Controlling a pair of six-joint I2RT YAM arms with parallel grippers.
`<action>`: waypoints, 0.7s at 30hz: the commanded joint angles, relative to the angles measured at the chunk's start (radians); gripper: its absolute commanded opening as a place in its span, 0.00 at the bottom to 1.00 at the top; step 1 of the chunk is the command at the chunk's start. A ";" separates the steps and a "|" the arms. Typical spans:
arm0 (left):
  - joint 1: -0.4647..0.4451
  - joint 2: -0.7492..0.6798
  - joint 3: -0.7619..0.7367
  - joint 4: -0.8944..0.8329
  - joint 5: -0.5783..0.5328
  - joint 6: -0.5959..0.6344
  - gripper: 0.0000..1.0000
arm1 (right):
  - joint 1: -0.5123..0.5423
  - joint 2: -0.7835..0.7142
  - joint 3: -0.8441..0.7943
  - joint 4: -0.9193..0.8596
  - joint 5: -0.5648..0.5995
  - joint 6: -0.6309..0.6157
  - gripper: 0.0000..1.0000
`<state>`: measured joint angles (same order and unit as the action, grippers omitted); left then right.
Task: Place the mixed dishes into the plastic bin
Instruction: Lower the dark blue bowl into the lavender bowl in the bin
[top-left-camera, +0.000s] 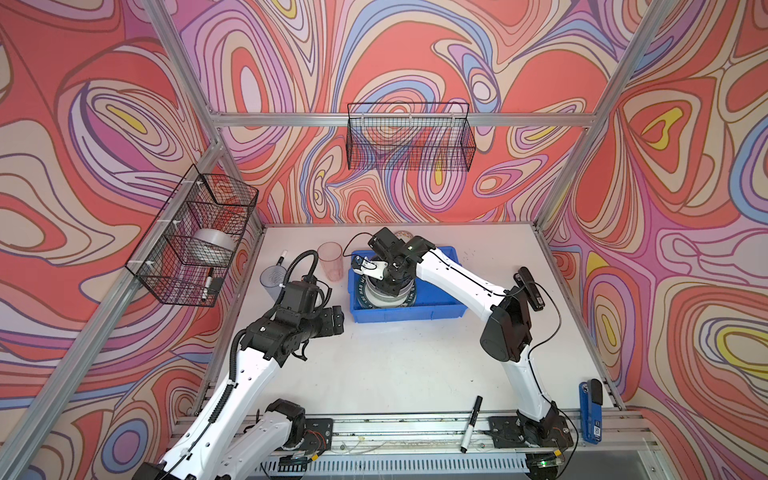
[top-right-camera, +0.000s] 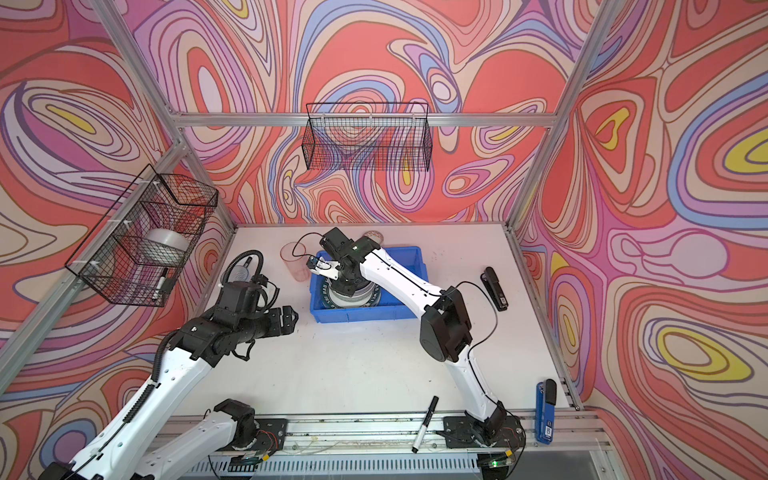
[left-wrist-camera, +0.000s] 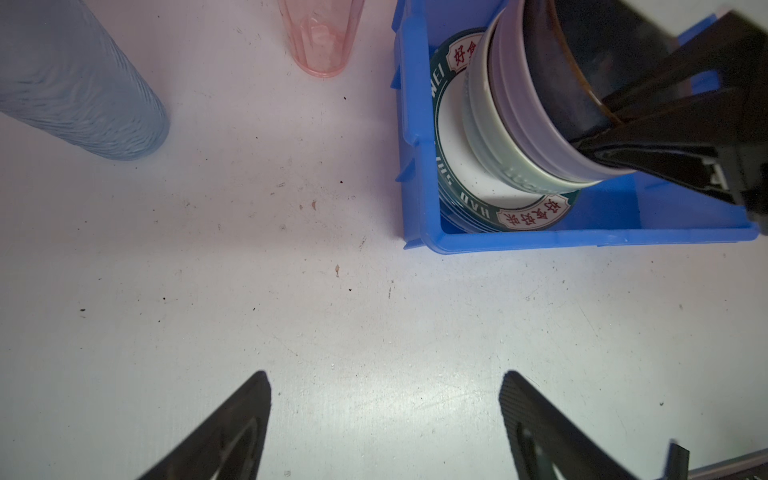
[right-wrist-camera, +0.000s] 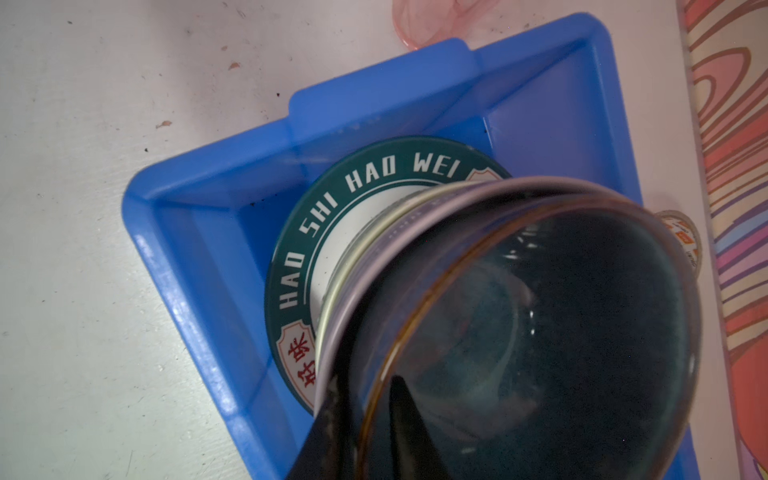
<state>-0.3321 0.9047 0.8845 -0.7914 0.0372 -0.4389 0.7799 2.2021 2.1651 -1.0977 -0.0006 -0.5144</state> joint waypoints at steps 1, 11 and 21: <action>0.008 -0.005 -0.006 -0.003 -0.003 -0.001 0.89 | -0.007 -0.041 -0.004 0.051 0.023 0.011 0.25; 0.009 -0.002 -0.006 0.000 0.000 0.001 0.89 | -0.007 -0.077 0.001 0.058 0.023 0.019 0.29; 0.010 0.000 -0.006 -0.001 -0.002 -0.003 0.89 | -0.007 -0.170 -0.036 0.085 0.016 0.094 0.36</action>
<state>-0.3321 0.9047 0.8845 -0.7918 0.0372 -0.4385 0.7773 2.0983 2.1548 -1.0420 0.0124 -0.4679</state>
